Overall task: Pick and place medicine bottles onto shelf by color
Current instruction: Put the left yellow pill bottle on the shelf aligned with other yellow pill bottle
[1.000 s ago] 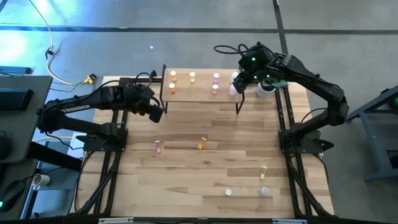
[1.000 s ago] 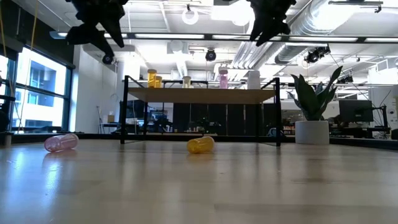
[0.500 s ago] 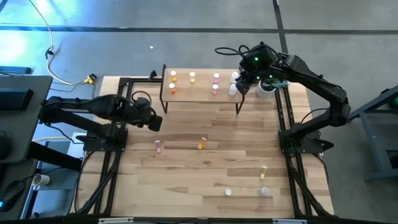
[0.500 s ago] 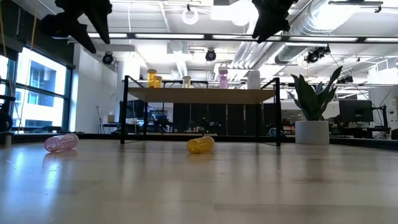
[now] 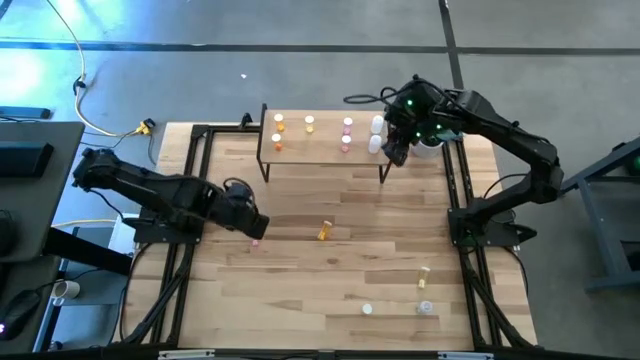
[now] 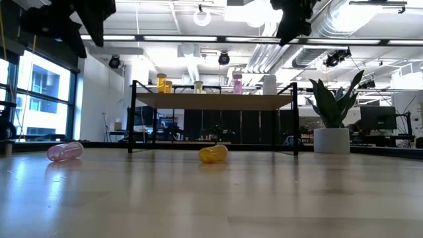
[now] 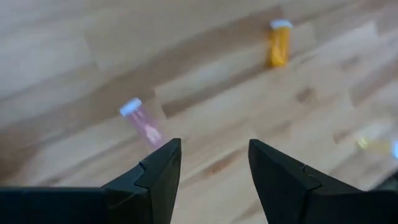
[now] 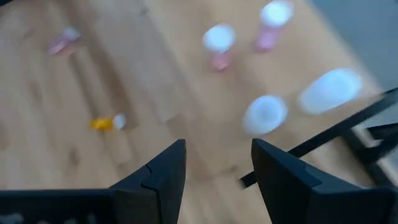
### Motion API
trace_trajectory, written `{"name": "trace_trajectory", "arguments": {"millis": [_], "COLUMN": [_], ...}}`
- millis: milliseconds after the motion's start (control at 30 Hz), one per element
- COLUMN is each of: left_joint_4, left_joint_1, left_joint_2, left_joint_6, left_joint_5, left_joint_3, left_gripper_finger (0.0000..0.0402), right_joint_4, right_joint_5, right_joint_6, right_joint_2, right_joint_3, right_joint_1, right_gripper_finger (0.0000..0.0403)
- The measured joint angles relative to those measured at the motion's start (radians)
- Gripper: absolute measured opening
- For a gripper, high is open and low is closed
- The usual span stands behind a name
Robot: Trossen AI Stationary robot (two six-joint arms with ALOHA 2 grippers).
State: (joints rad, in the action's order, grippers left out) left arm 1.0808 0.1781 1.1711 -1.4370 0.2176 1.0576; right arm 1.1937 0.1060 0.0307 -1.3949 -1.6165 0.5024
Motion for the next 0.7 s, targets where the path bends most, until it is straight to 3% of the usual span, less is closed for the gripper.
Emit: {"name": "trace_trajectory", "arguments": {"millis": [200, 400, 700], "left_joint_4": [-0.159, -0.328, -0.545], "left_joint_1": [0.118, 0.182, 0.218], "left_joint_2": [0.021, -0.008, -0.067], "left_joint_6": [0.017, 0.211, 0.550], "left_joint_5": [-0.004, -0.024, -0.167], "left_joint_3": [0.001, 0.000, -0.001], "left_gripper_finger": [0.0177, 0.0177, 0.0177], "right_joint_4": [0.067, 0.058, -0.121], "right_joint_5": [0.028, 0.021, -0.156], "right_joint_6": [0.064, 0.179, 0.474], "right_joint_2": [0.000, 0.000, 0.019], "right_joint_3": [0.000, 0.000, 0.127], "right_joint_1": [-0.084, -0.214, -0.458], "right_gripper_finger": [0.0173, 0.0173, 0.0173]}}
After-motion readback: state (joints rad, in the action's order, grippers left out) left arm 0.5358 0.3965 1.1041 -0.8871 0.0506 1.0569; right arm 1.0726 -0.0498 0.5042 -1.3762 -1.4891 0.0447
